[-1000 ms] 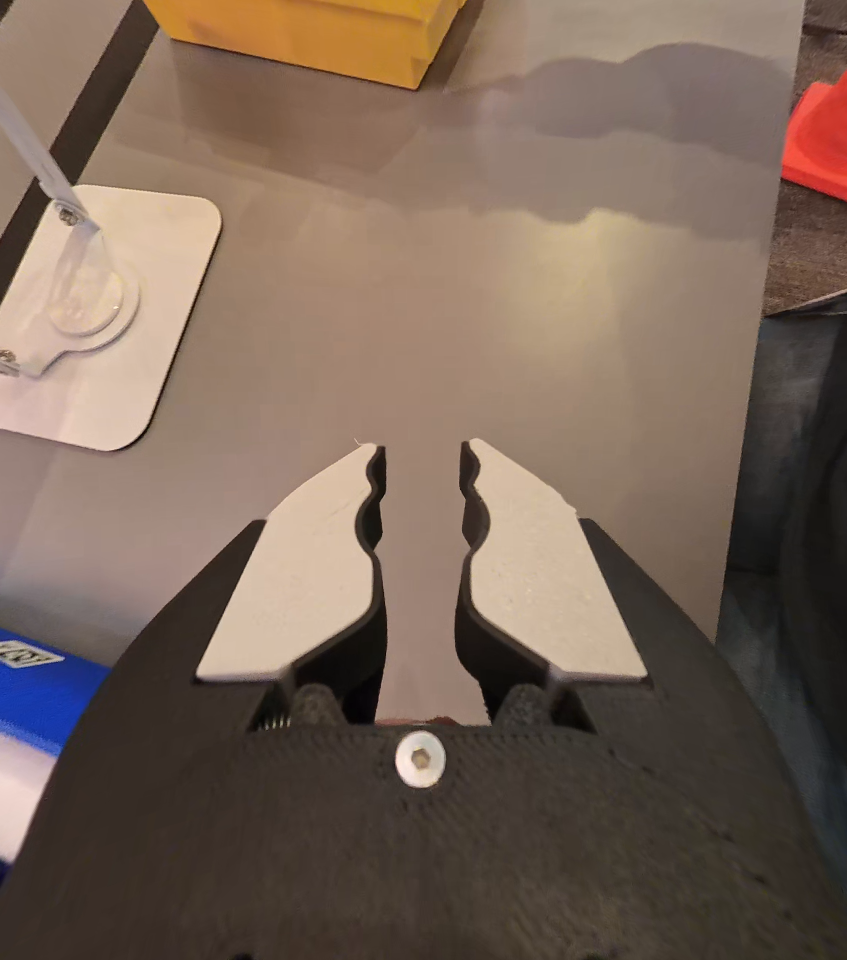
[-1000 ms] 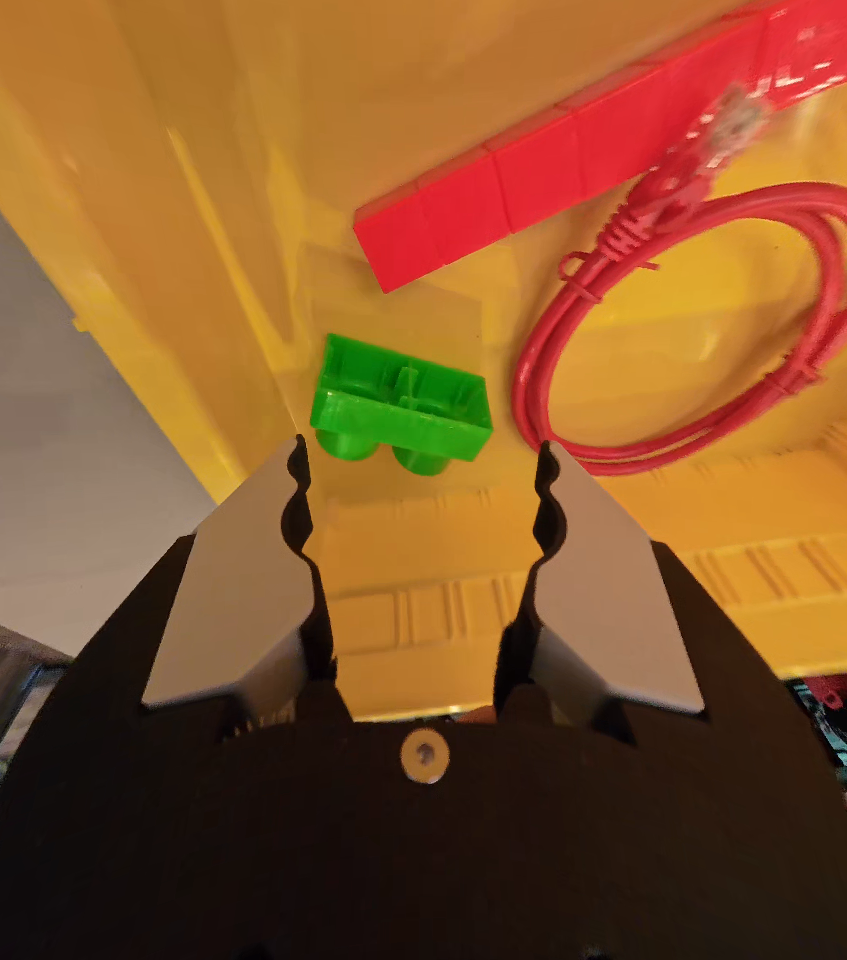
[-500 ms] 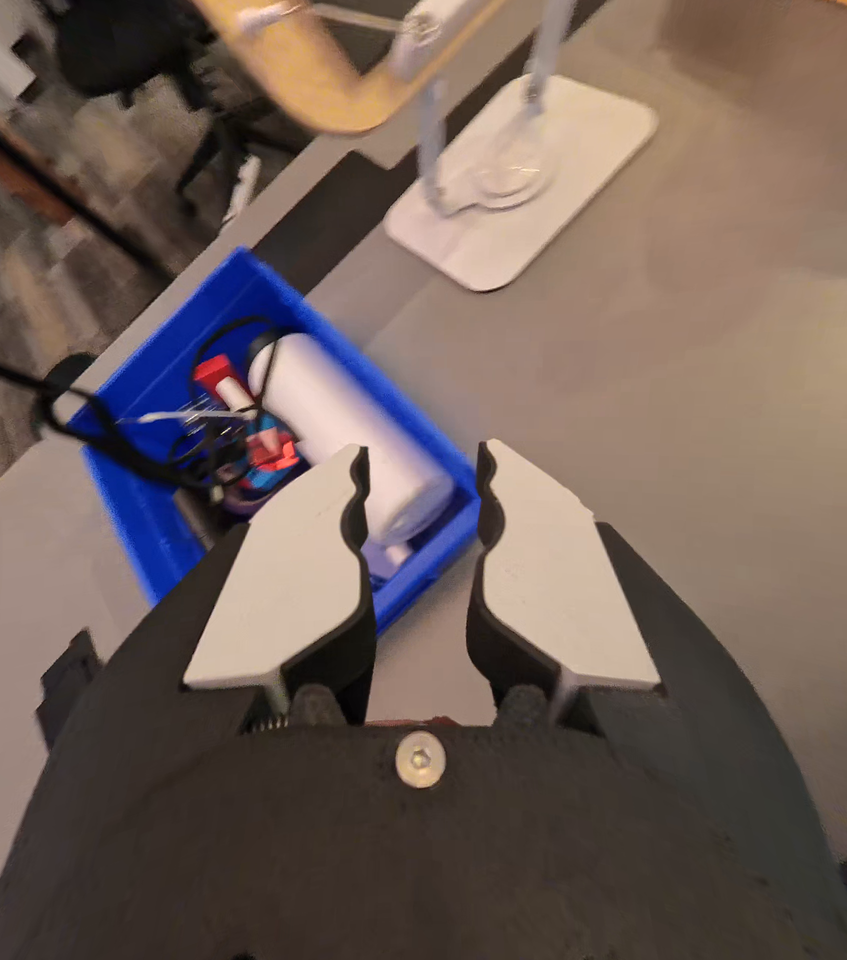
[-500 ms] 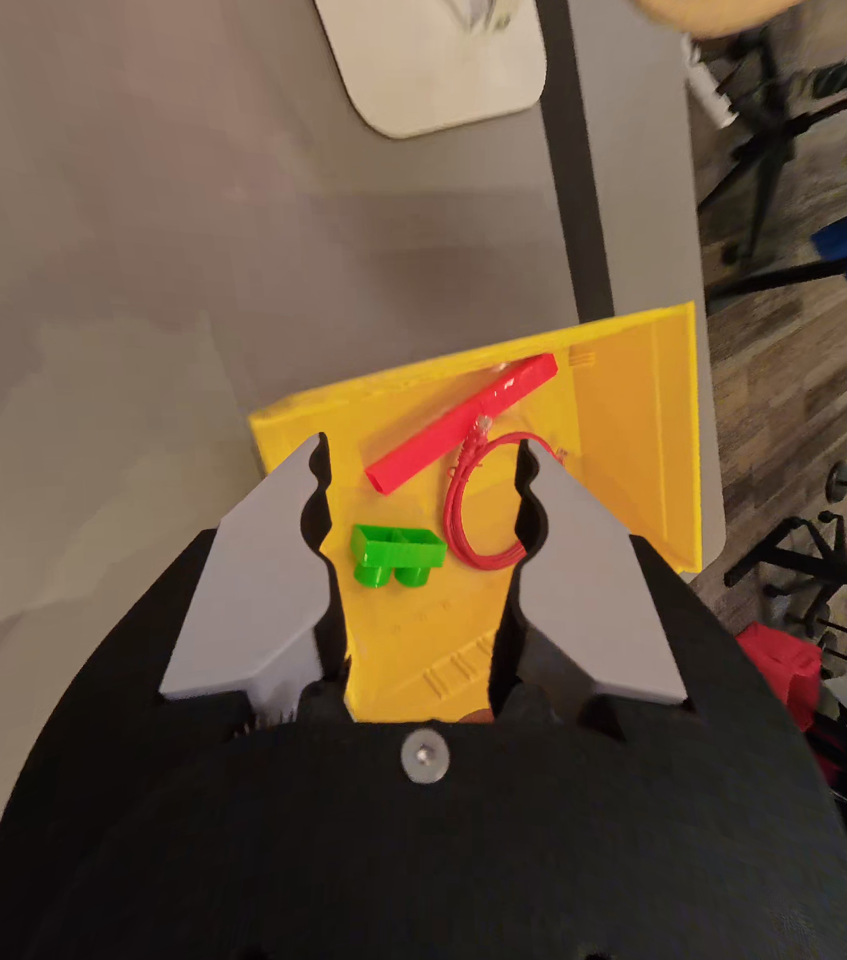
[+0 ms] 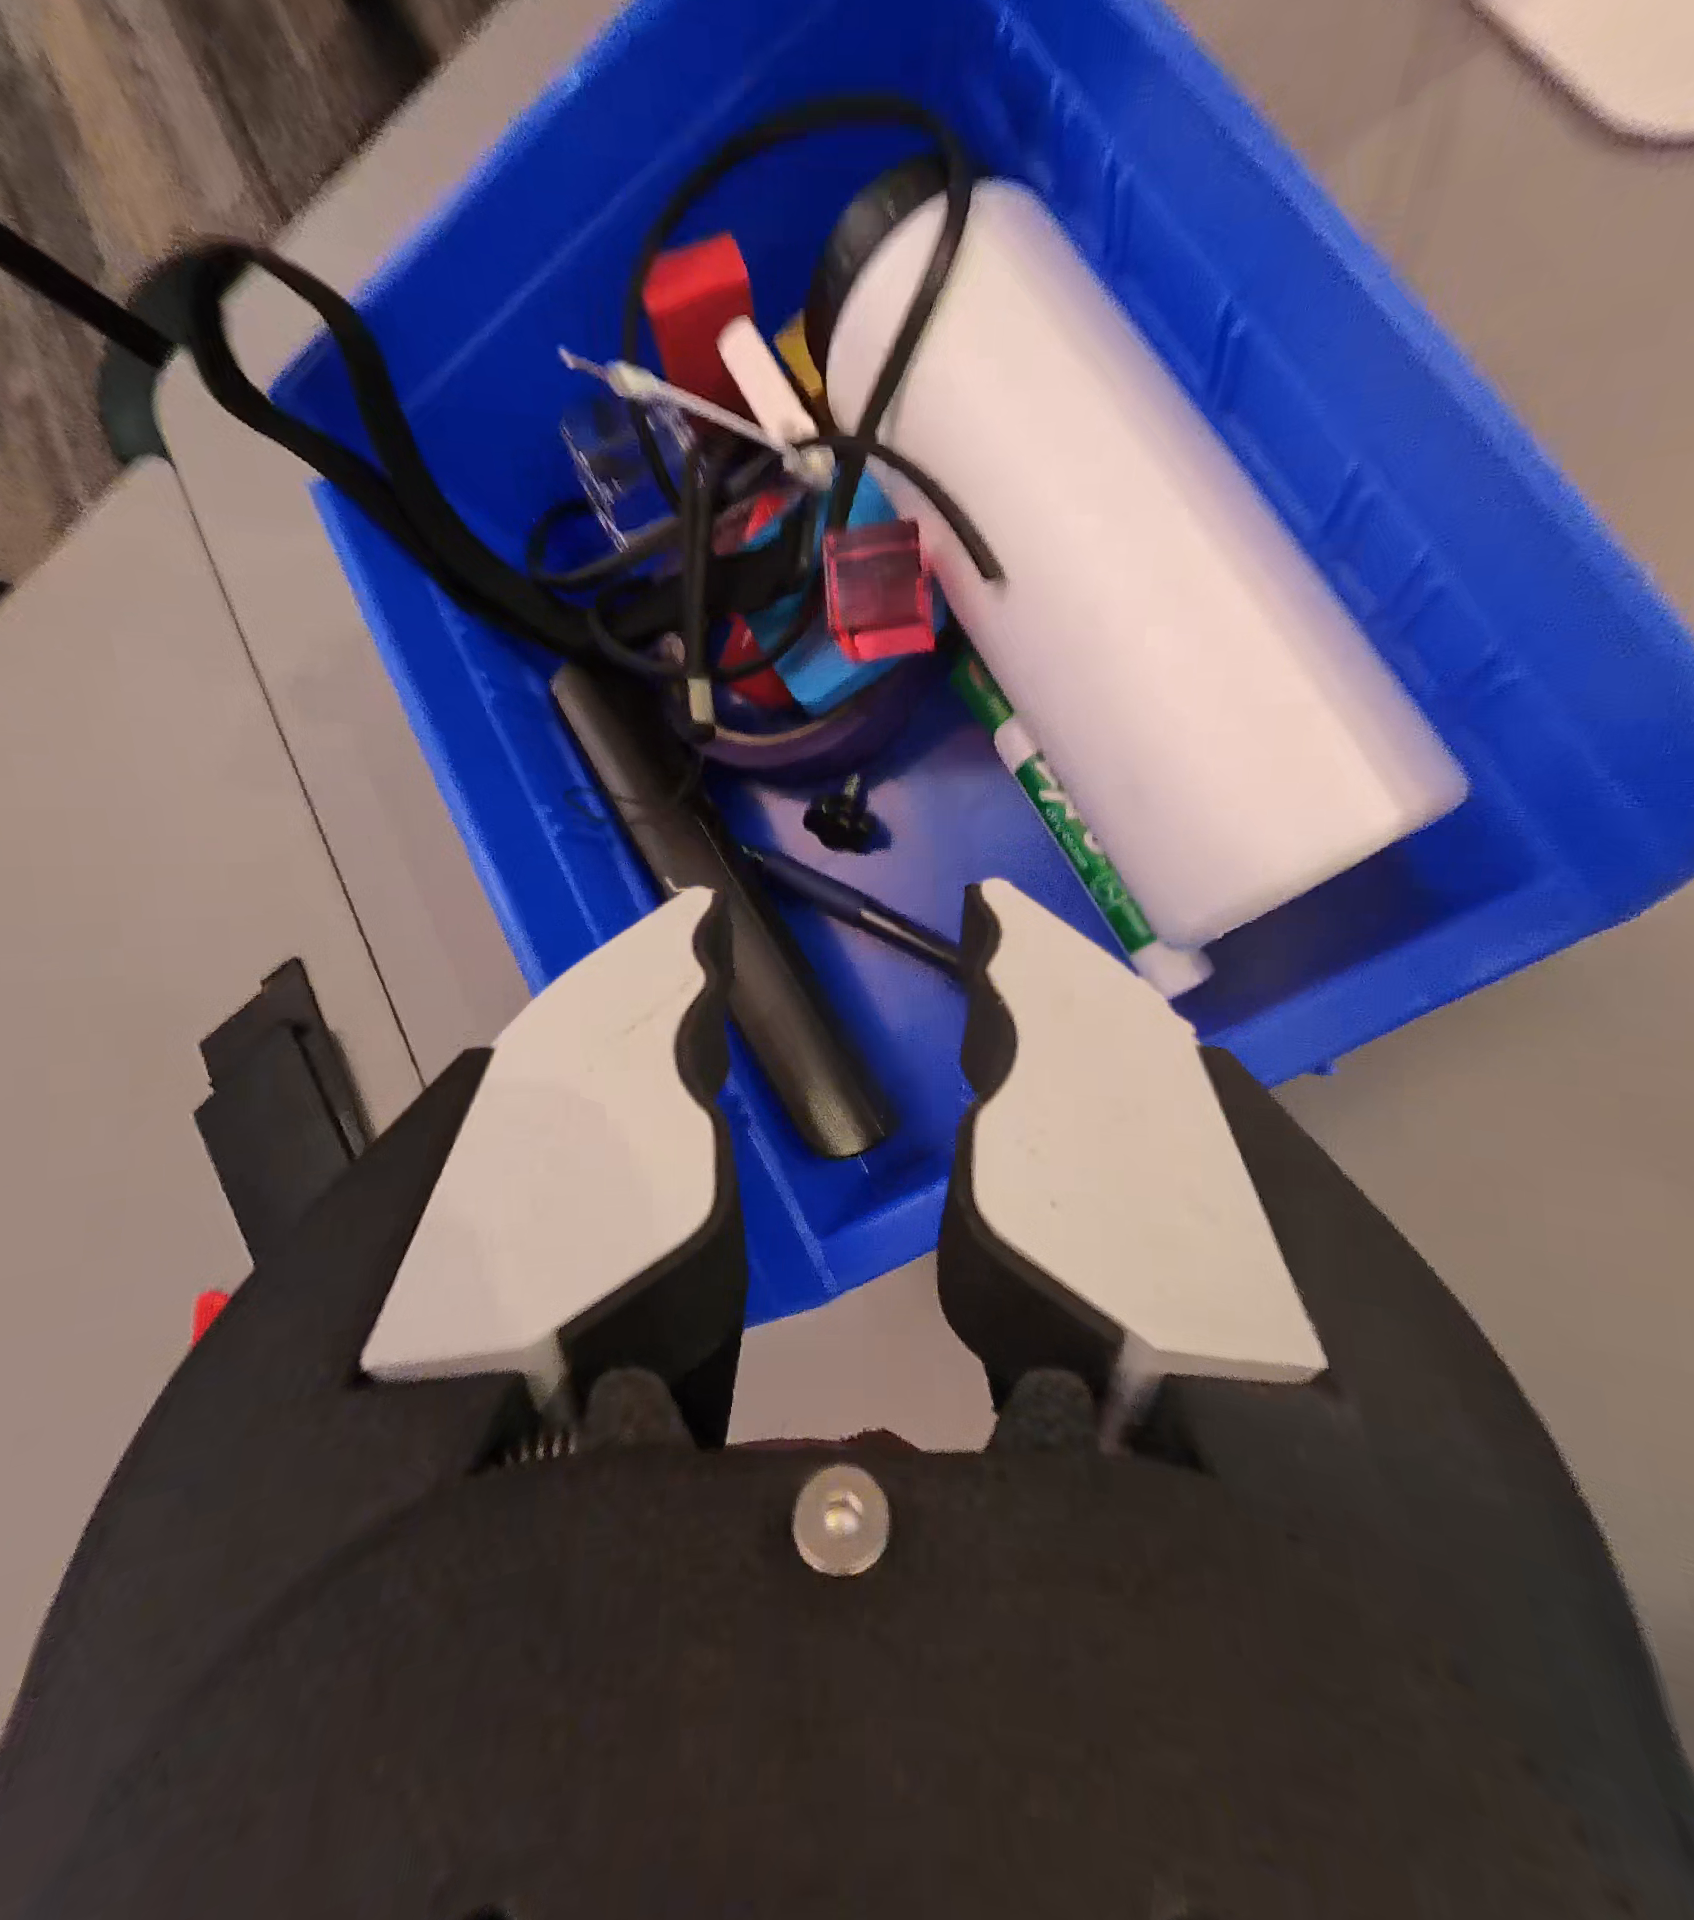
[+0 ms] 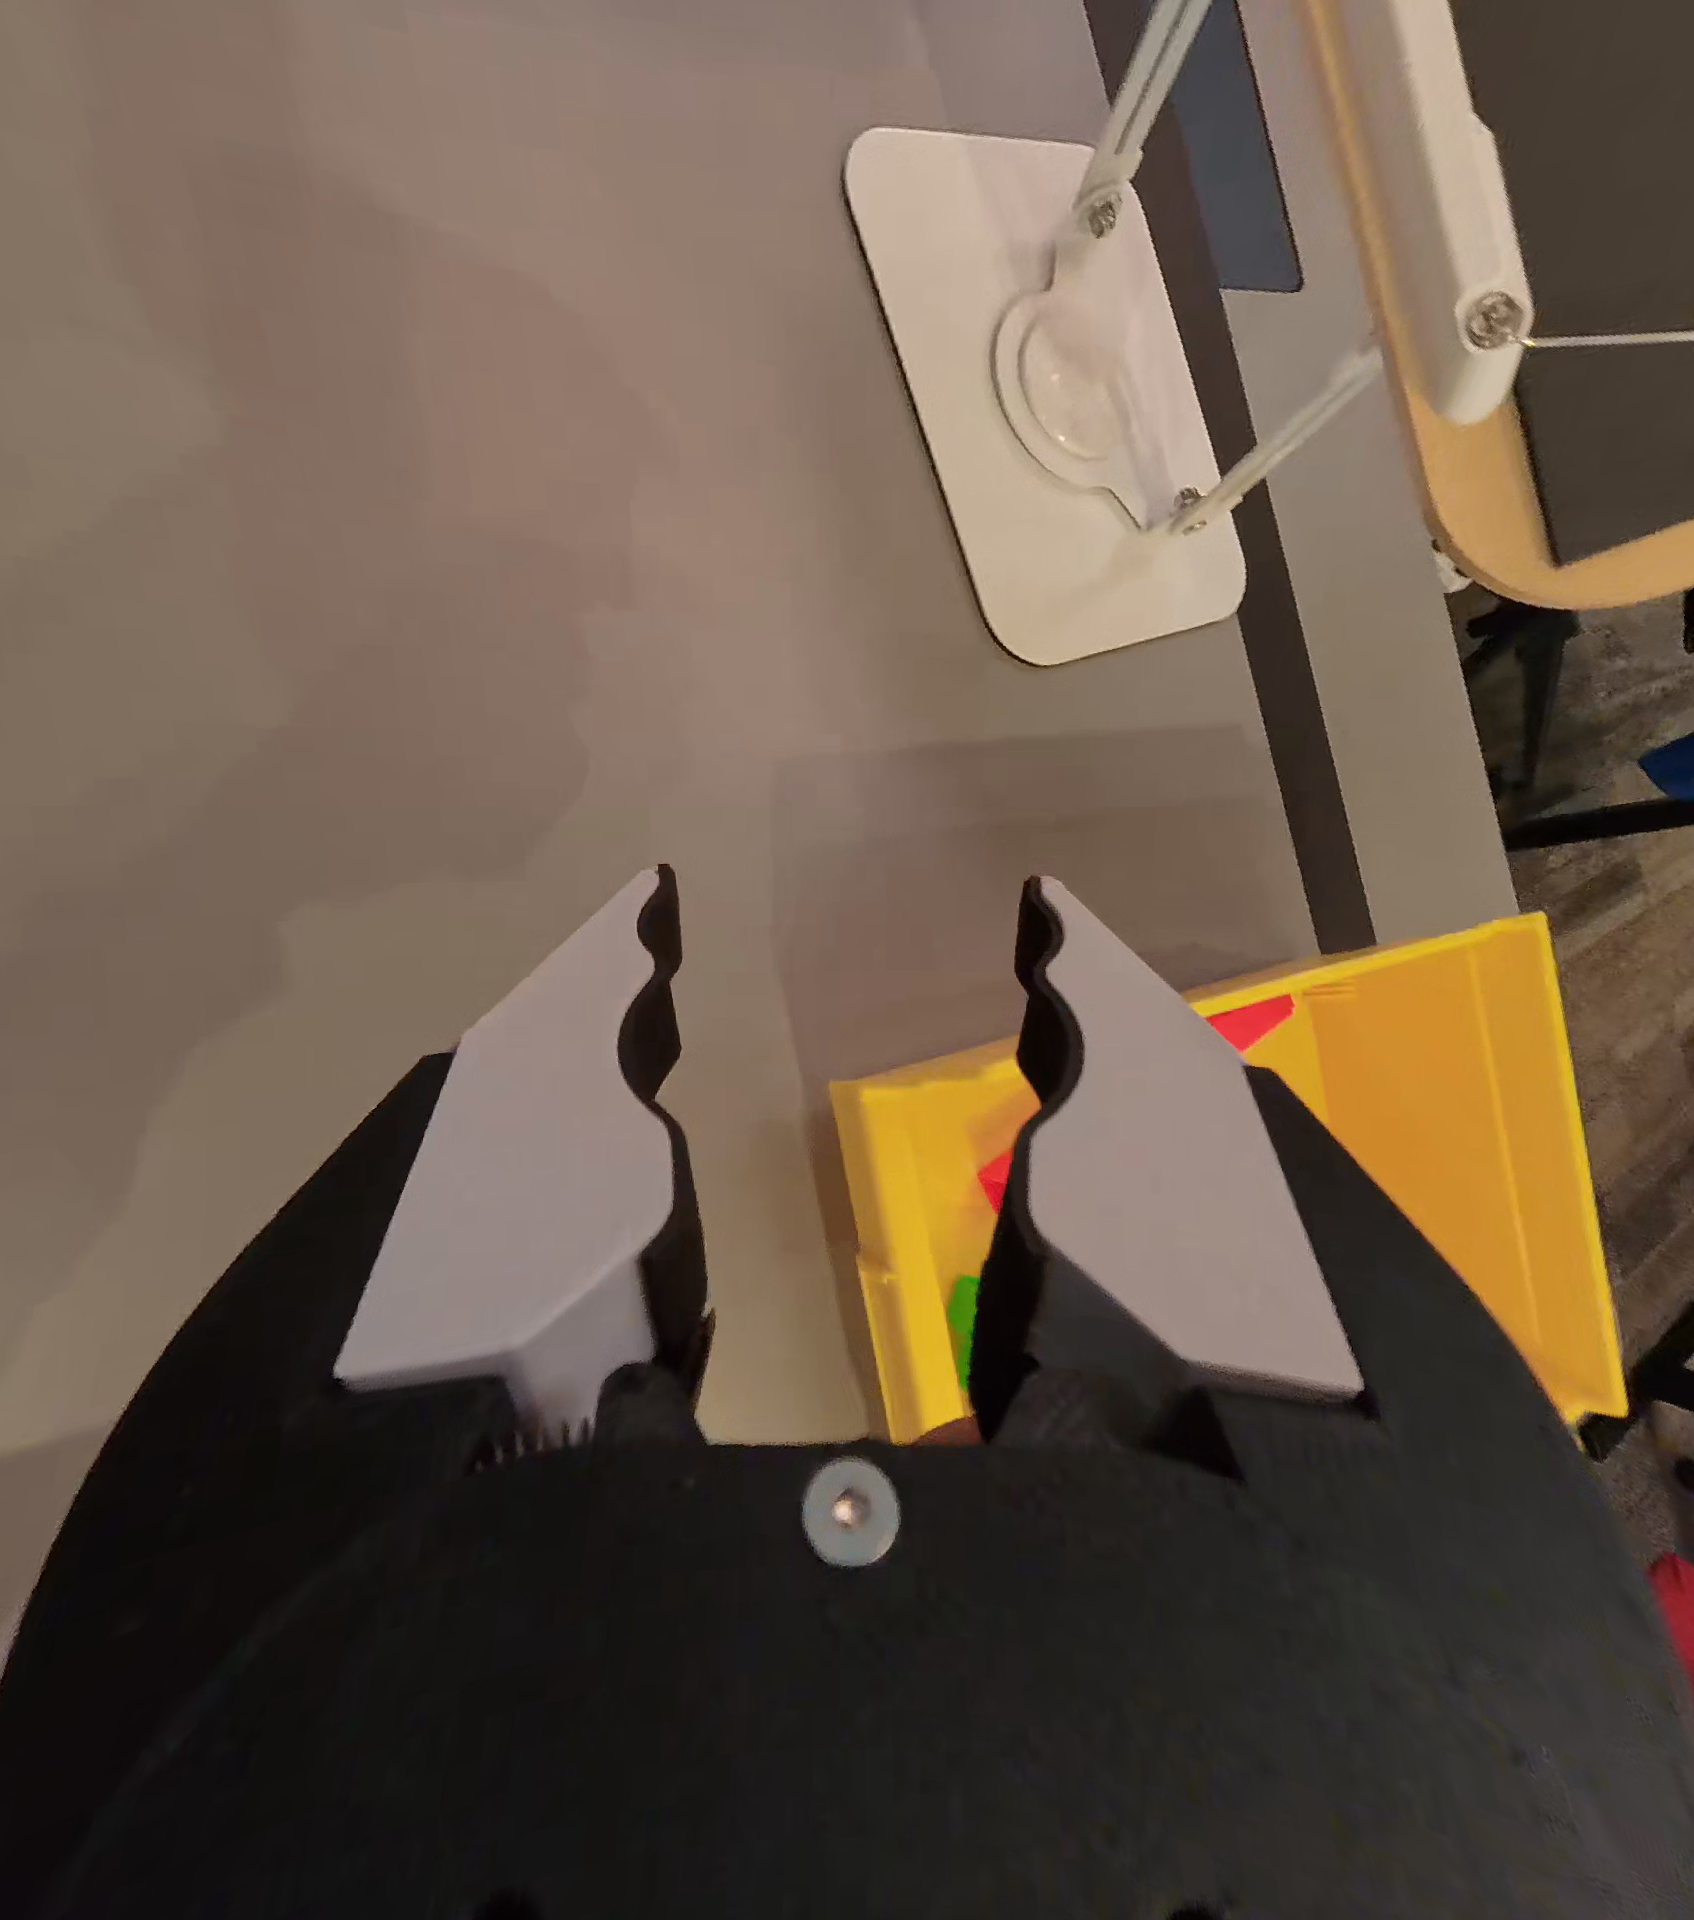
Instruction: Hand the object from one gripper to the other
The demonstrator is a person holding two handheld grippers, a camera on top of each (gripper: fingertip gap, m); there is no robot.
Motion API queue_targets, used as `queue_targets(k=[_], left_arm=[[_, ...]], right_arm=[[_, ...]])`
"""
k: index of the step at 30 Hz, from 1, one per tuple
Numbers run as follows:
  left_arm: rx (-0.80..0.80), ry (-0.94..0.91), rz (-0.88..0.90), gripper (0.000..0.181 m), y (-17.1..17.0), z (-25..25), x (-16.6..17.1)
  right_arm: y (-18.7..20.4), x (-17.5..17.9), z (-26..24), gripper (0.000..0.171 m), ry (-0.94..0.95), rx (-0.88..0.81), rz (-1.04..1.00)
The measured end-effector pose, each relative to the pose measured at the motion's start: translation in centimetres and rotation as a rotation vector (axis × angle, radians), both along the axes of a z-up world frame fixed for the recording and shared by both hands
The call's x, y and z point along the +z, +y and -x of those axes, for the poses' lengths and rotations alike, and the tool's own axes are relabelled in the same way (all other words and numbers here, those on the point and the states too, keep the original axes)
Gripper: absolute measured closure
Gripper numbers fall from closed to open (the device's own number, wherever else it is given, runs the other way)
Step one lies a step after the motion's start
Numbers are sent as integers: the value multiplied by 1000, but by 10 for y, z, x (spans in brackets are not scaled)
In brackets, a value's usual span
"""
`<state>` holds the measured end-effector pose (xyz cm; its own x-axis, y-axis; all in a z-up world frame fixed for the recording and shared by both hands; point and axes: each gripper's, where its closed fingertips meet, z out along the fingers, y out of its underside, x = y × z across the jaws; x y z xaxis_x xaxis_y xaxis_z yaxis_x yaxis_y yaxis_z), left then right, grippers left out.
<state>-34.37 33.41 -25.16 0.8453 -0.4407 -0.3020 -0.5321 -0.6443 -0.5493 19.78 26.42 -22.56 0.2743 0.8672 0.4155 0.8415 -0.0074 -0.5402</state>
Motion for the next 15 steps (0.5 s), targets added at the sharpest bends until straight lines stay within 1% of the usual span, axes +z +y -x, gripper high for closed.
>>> queue_targets(k=[3,9,12,15], left_arm=[[57,85,83,137,1,12,-25],[244,140,151,125,8,30,-61],[337,216,142,122,10,42,-71],[384,216,145,123,13,44,-83]], right_arm=[[-6,-5,13,108,6,27,-1],[-14,-13,27,108,18,65,8],[-16,-14,32,109,24,79,3],[-16,-14,35,109,40,81,-4]])
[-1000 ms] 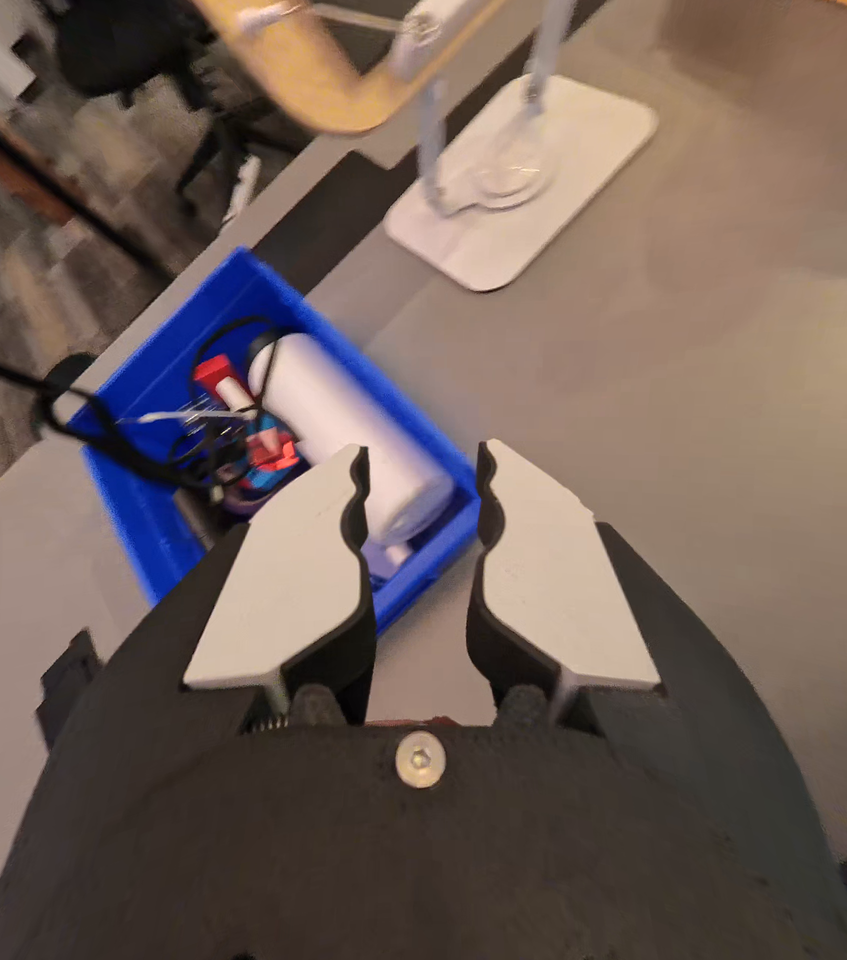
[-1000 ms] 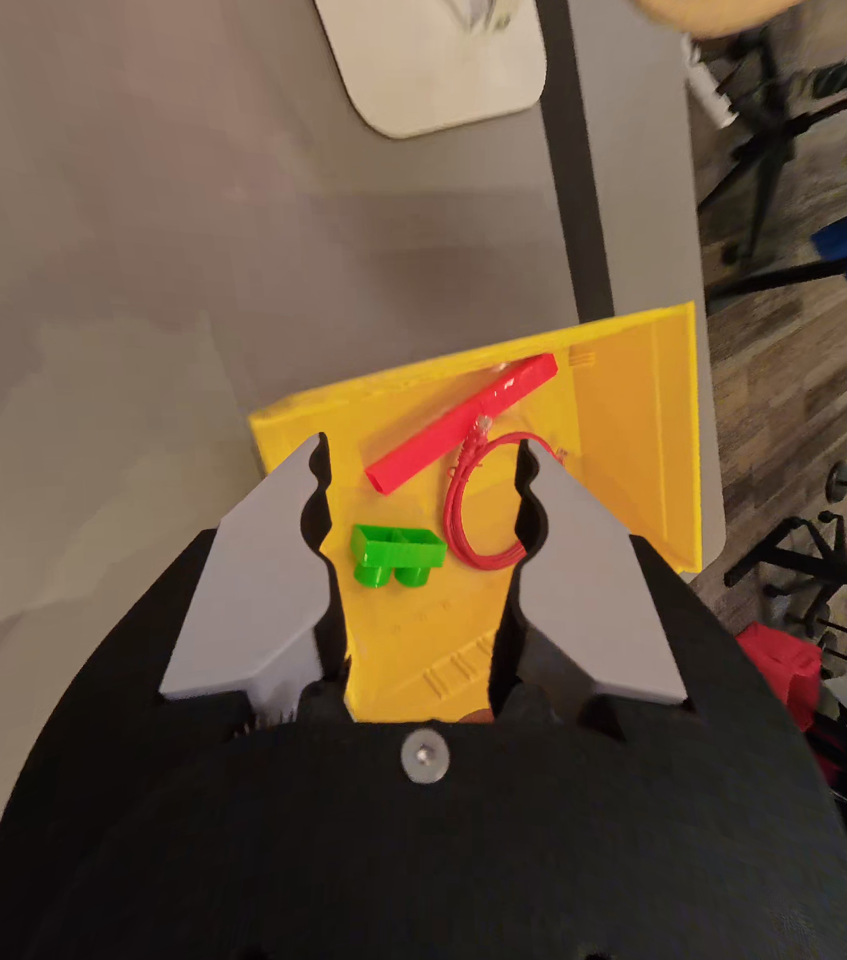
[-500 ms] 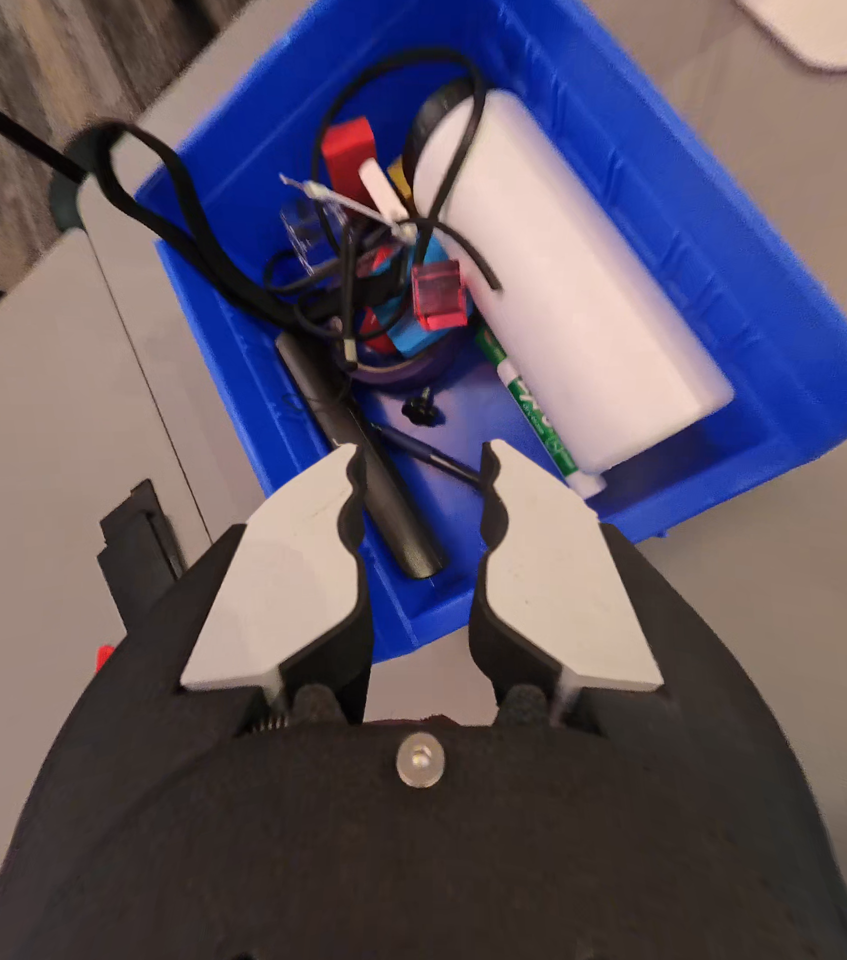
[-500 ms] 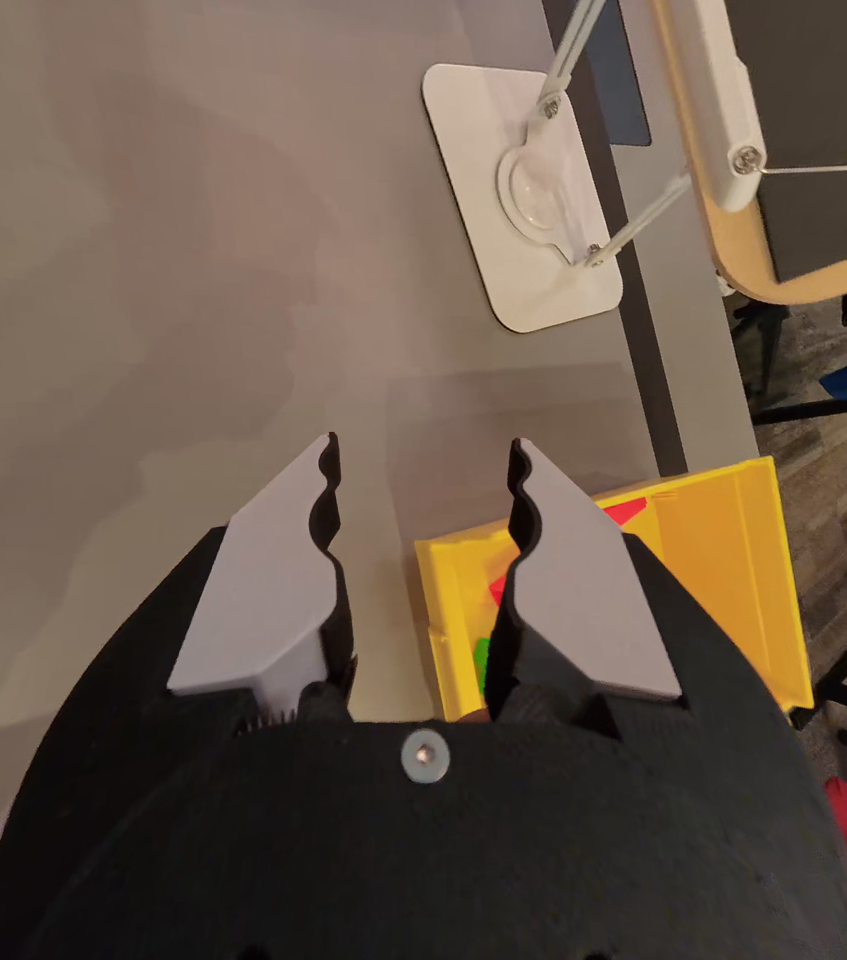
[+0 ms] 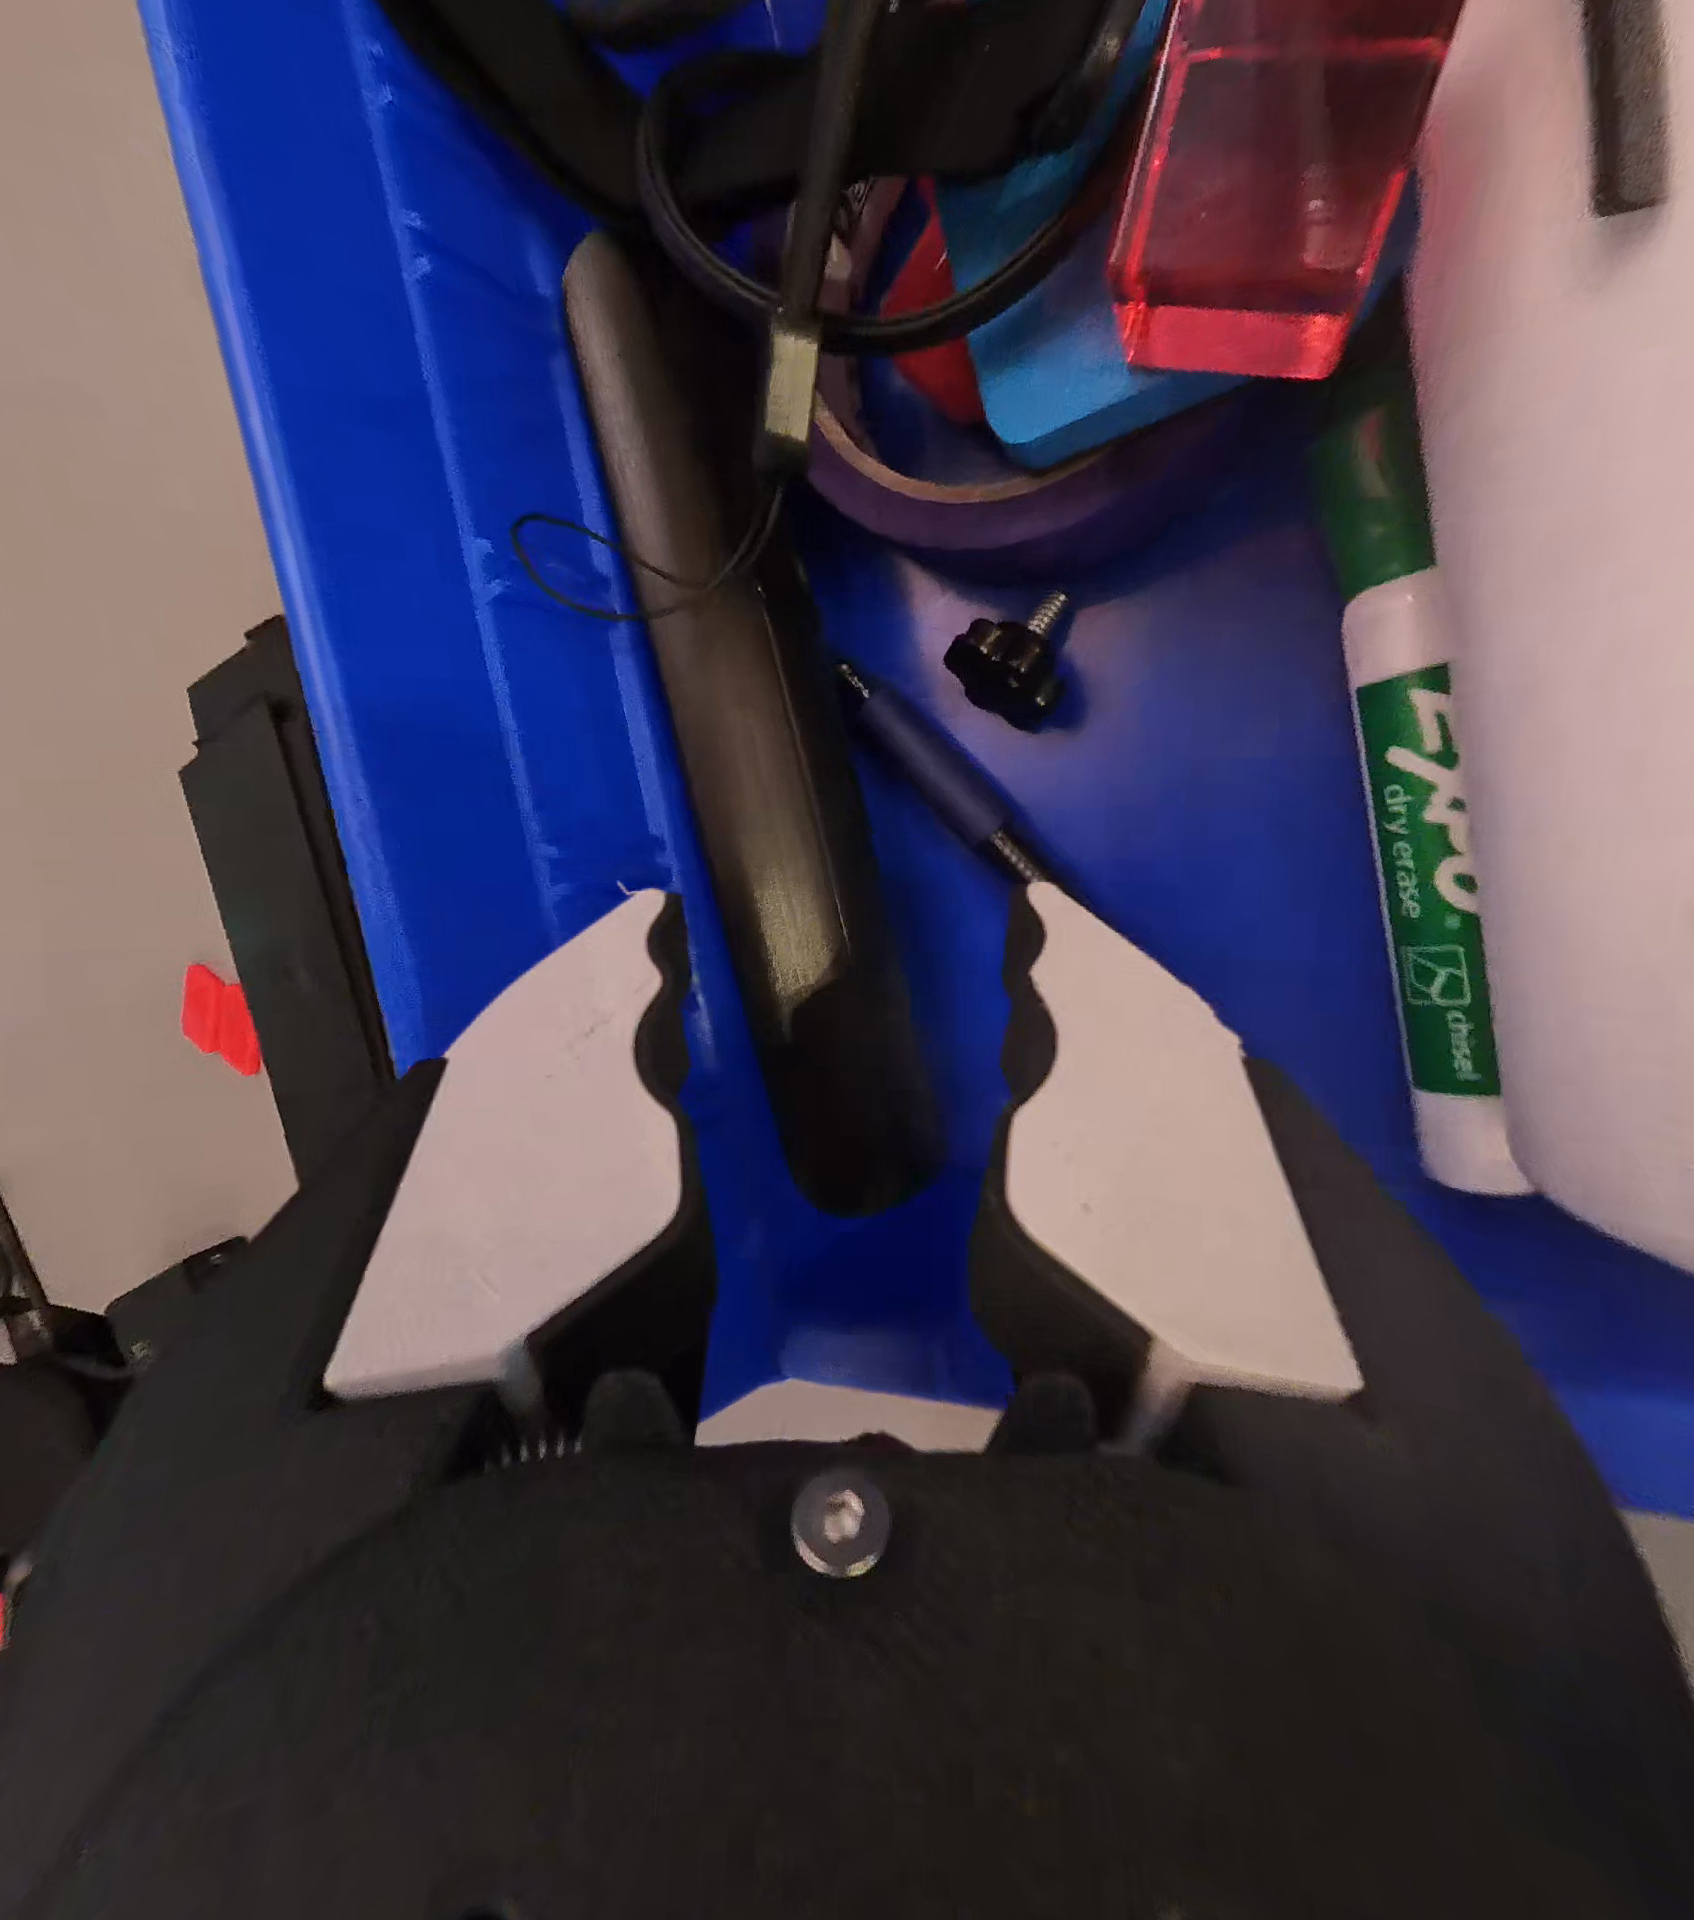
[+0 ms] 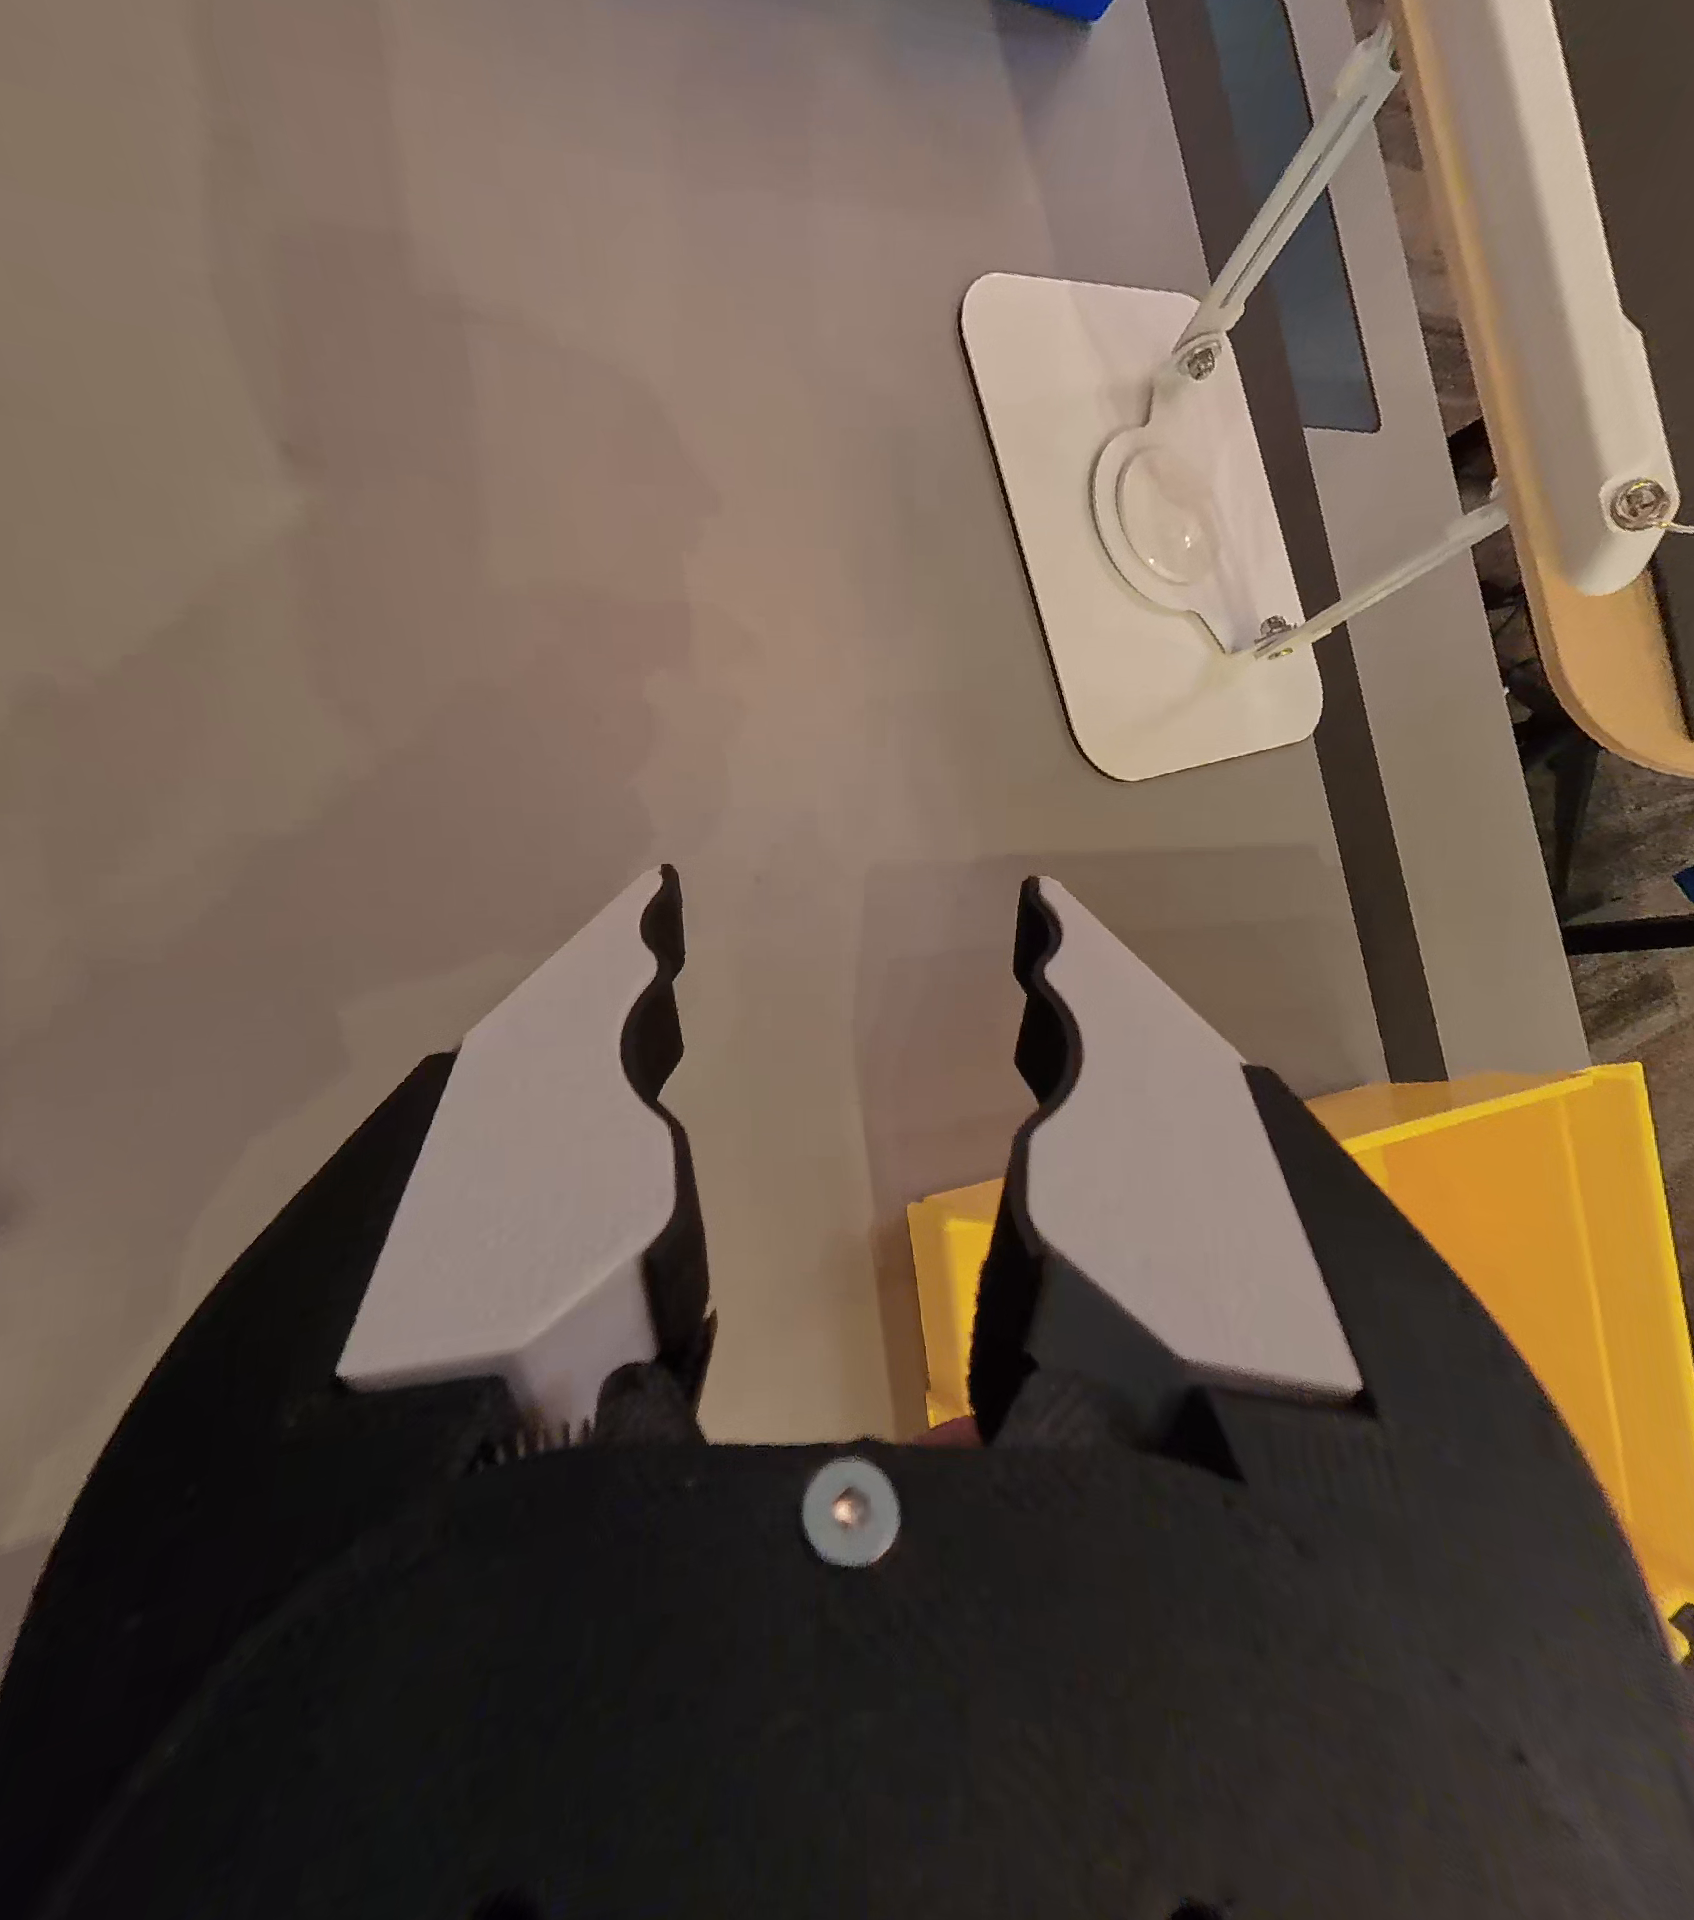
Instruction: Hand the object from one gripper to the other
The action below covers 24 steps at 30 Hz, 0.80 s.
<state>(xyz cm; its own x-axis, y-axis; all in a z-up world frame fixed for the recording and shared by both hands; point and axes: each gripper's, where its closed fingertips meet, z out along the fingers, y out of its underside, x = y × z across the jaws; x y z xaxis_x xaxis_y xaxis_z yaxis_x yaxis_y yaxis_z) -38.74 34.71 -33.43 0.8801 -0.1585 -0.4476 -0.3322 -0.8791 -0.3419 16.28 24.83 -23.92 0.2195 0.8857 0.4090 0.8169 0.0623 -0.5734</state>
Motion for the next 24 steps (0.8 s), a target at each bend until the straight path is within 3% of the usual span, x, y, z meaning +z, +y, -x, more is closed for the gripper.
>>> queue_targets(k=[7,12,15,19,22,24], left_arm=[[40,-8,5,124,4,-2,-6],[-54,-108,-31,154,0,-17,3],[-37,-99,-1,134,-3,-16,-7],[56,-169,34,124,1,-14,-22],[73,-194,43,132,6,-13,-23],[89,-188,27,153,6,-7,-19]], right_arm=[[0,-3,1,110,34,8,7],[1,-7,-1,110,48,2,14],[1,-9,2,110,45,7,19],[0,-8,2,110,36,6,15],[0,-4,0,112,54,-2,16],[0,-4,0,113,59,-2,16]])
